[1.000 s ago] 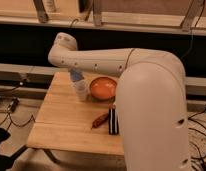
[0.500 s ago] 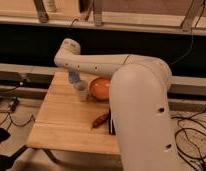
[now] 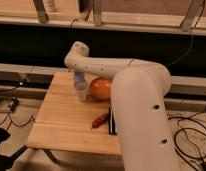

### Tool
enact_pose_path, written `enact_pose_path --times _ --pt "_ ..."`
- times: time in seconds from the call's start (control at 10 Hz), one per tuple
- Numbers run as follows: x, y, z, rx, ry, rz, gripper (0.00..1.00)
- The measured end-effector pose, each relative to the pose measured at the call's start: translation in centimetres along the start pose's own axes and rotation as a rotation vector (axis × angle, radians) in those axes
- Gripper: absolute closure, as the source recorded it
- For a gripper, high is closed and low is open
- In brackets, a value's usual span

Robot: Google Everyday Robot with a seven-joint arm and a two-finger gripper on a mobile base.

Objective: Place the white sponge in the ceramic cup

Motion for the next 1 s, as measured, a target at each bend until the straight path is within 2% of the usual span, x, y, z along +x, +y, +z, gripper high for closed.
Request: enact_pose_path --times 0.3,0.6,0.9,1.0 --pt "0.5 -1.1 0.2 -0.011 -0.006 0.027 1.0" --pt "2.0 0.4 0.0 -0.047 -0.001 0.011 1.0" --pt "2.7 0.7 0.1 -0.063 -0.005 0.015 1.0" --pt "2.4 0.5 -0.1 -0.06 -0.019 0.023 1.0"
